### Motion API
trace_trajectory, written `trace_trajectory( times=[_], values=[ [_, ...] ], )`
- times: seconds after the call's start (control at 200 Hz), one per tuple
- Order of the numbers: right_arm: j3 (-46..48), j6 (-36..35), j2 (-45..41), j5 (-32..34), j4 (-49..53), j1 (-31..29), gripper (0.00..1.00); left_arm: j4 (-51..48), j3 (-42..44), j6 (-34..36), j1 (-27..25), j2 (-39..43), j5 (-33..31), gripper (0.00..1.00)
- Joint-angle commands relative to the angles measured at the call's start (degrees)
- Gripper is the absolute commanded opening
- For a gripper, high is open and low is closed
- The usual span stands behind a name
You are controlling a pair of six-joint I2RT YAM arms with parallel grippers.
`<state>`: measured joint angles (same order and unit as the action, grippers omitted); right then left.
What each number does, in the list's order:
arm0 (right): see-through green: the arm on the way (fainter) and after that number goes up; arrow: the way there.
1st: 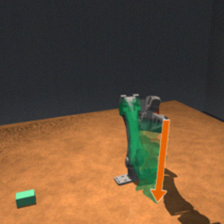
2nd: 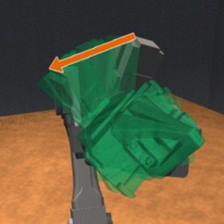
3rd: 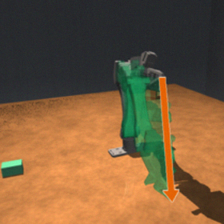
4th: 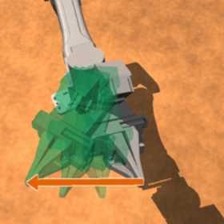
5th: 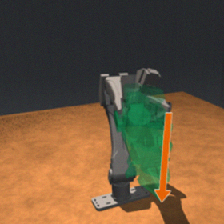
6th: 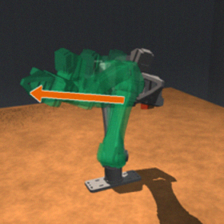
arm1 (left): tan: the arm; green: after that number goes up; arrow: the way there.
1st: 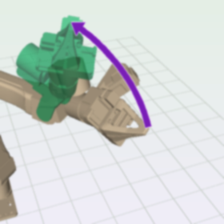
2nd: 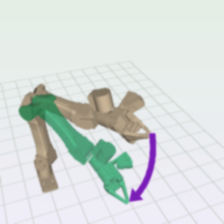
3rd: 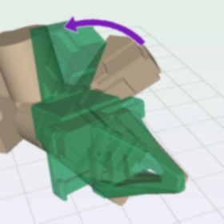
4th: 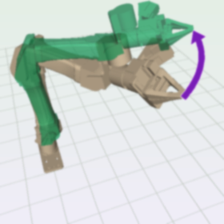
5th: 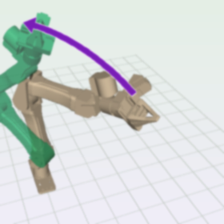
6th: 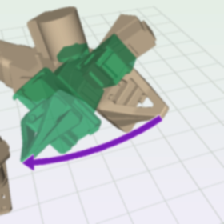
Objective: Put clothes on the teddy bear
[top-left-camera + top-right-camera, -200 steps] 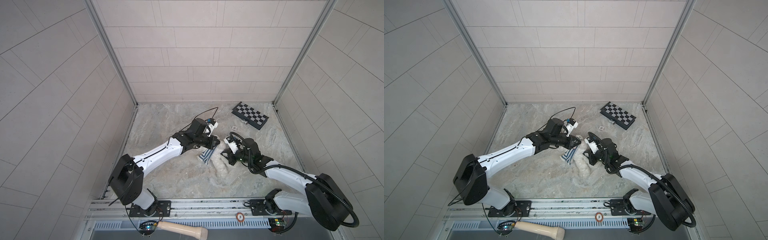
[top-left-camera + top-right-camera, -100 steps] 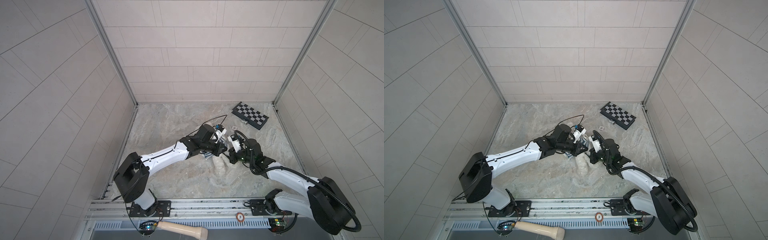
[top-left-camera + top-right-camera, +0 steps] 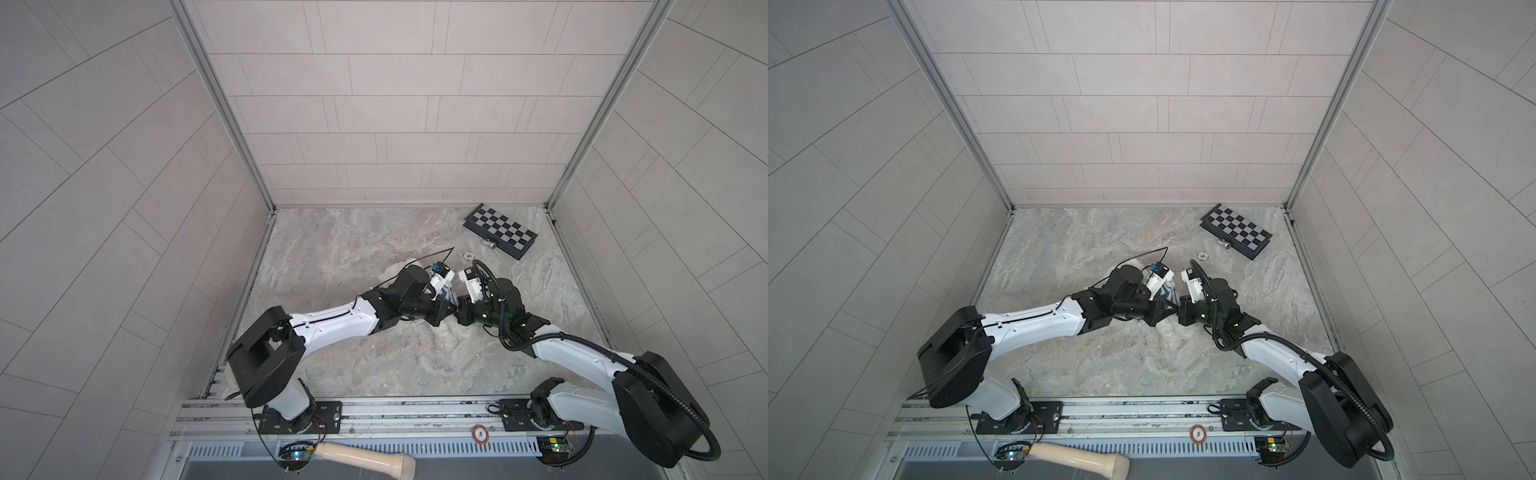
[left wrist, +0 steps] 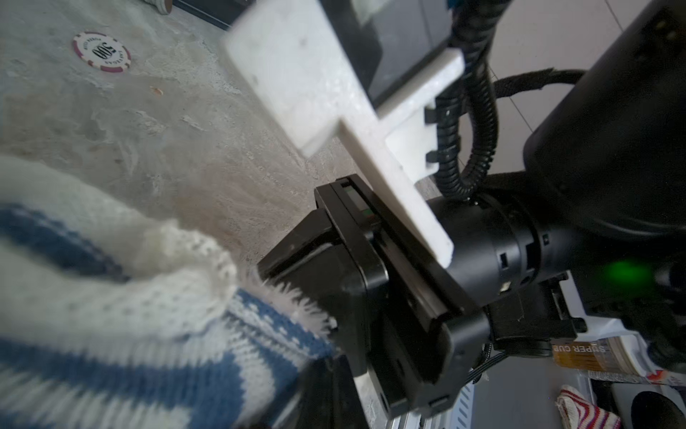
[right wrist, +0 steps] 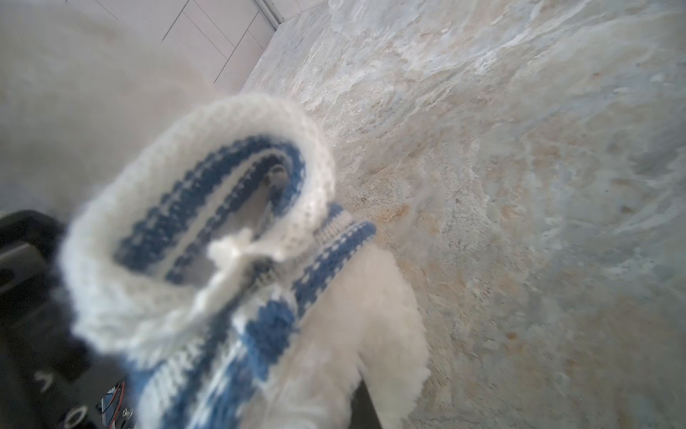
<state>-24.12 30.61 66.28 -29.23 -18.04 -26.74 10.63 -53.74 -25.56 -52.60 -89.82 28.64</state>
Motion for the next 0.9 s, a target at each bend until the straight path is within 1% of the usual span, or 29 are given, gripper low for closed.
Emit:
trace_trajectory(
  times=[0.0, 0.05, 0.1, 0.21, 0.24, 0.345, 0.416, 0.501, 0.631, 0.711, 0.796, 0.891],
  values=[
    [0.64, 2.93, -2.12, 2.82, -6.14, -0.54, 0.0, 4.11, 0.8, -0.96, -2.6, -0.29, 6.71, 0.0],
    [0.68, 3.2, -2.27, 2.87, -6.1, -0.57, 0.0, 3.14, 1.53, -0.45, -2.6, 0.22, 7.15, 0.0],
    [0.23, 2.63, -2.27, 2.8, -5.27, -0.54, 0.0, 0.37, 2.57, 1.15, -2.6, 1.08, 5.84, 0.0],
    [-0.5, 1.11, -1.76, 1.86, -4.65, -0.54, 0.0, -6.16, 4.95, 4.73, -2.54, 1.54, 0.14, 0.0],
    [-1.02, 0.33, -1.31, 1.29, -3.73, -0.59, 0.0, -5.97, 5.88, 4.56, -2.18, 1.28, -0.9, 0.0],
    [-1.35, -2.51, -0.63, -0.31, -2.88, -0.92, 0.0, -1.31, 8.74, 0.65, -0.39, -0.23, -2.9, 0.0],
    [-1.75, -4.04, -0.58, -1.35, -1.06, -1.01, 0.0, 0.05, 8.92, -0.91, 0.24, -0.79, -4.18, 0.0],
    [-1.51, -4.79, -1.21, -3.11, -0.31, -1.09, 0.0, 0.09, 8.12, -1.09, 0.45, -1.69, -4.46, 0.0],
    [-2.27, -5.3, -2.41, -4.27, 3.65, -1.08, 0.22, -1.35, 7.21, -1.17, 0.64, -3.66, -5.24, 0.0],
    [-2.6, -3.86, -4.16, -4.51, 5.77, -1.13, 0.36, -0.55, 7.7, -2.74, 1.97, -4.47, -5.31, 0.0],
    [-2.5, -2.84, -6.72, -3.46, 8.68, -1.04, 0.42, 0.96, 8.71, -4.33, 3.39, -5.17, -4.73, 0.0],
    [-2.53, -2.3, -8.96, -2.54, 11.54, -0.82, 0.45, 1.8, 9.24, -4.65, 3.49, -5.04, -4.39, 0.0]
  ],
)
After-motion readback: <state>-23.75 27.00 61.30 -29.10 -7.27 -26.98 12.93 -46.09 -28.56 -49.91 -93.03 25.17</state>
